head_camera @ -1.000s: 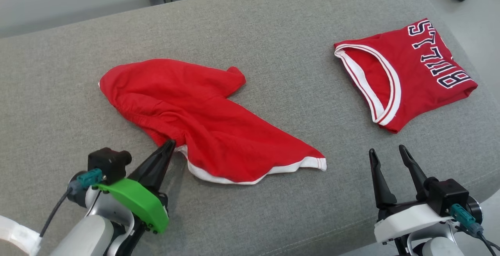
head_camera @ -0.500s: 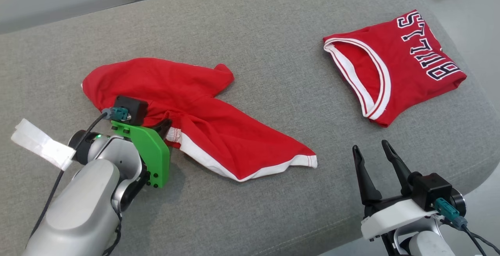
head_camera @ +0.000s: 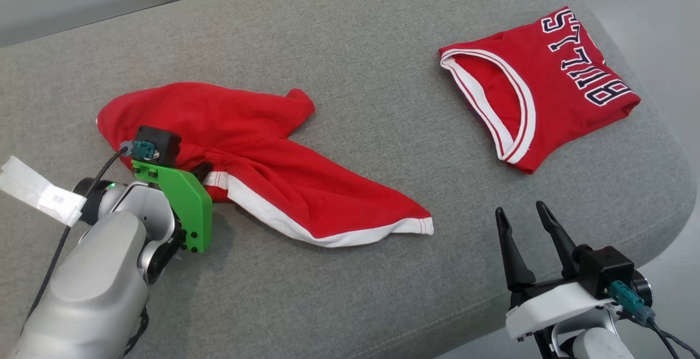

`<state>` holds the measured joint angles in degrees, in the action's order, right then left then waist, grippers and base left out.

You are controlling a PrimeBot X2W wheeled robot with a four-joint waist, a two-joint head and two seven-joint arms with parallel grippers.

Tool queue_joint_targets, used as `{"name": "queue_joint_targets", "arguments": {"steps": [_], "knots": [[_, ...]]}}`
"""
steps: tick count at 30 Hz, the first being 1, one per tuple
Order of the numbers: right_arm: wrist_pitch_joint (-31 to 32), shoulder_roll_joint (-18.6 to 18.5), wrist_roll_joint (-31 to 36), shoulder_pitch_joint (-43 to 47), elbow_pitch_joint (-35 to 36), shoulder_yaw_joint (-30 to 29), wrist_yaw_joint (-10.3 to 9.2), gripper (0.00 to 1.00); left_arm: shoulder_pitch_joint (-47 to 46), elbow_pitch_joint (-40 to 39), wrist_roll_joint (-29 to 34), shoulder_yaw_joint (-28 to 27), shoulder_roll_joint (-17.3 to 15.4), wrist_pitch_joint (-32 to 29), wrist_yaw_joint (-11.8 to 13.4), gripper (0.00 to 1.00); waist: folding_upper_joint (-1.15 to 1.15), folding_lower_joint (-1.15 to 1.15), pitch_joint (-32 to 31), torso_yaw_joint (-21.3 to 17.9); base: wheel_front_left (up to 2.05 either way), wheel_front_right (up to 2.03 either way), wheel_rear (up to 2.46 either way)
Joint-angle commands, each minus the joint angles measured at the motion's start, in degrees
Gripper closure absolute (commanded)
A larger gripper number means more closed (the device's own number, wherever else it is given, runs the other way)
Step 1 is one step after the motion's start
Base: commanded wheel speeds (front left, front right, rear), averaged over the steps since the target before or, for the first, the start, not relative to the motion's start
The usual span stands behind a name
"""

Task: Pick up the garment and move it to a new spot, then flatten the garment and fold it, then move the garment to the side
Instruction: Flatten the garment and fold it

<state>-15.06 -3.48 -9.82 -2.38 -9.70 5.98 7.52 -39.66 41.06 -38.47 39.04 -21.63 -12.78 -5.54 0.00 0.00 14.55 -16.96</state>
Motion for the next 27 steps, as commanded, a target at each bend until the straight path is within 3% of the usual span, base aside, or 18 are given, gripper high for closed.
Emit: {"name": "queue_joint_targets", "arguments": {"steps": [1,2,3,13,22,27], "knots": [[-0.15,0.15,0.12,0.45,-0.05,-0.07,-0.07,0.0,1.15,1.03,0.04,-0.24,-0.7,0.34,0.1,0.47,0.0,0.0,-0.14,0.44,0.0,0.0,0.0],[-0.14,0.14,0.16,0.42,-0.07,-0.19,-0.07,0.0,1.46,0.88,-0.21,-0.49,-0.55,1.17,0.03,0.08,0.0,0.0,-0.22,0.74,0.0,0.0,0.0],[-0.14,0.13,0.19,0.39,-0.09,-0.19,-0.07,0.0,1.76,0.67,-0.77,-1.01,-0.4,2.08,0.14,0.0,0.0,0.0,-0.34,1.01,0.0,0.0,0.0],[-0.14,-0.49,0.52,1.71,0.6,-1.31,-0.07,0.0,7.97,-9.01,-3.04,-2.99,-0.72,7.94,2.5,0.0,0.0,0.0,-1.87,3.66,0.0,0.0,0.0],[-0.14,-1.36,0.63,1.97,1.51,-1.97,-0.07,0.0,14.78,-19.22,-3.97,-3.37,-2.42,7.52,6.14,0.0,0.0,0.0,-2.39,5.43,0.0,0.0,0.0],[-0.14,-1.65,0.56,1.57,1.26,-1.23,-0.07,0.0,15.28,-19.32,-4.83,-2.8,-1.49,7.57,5.52,0.0,0.0,0.0,-2.32,5.75,0.0,0.0,0.0]]}}
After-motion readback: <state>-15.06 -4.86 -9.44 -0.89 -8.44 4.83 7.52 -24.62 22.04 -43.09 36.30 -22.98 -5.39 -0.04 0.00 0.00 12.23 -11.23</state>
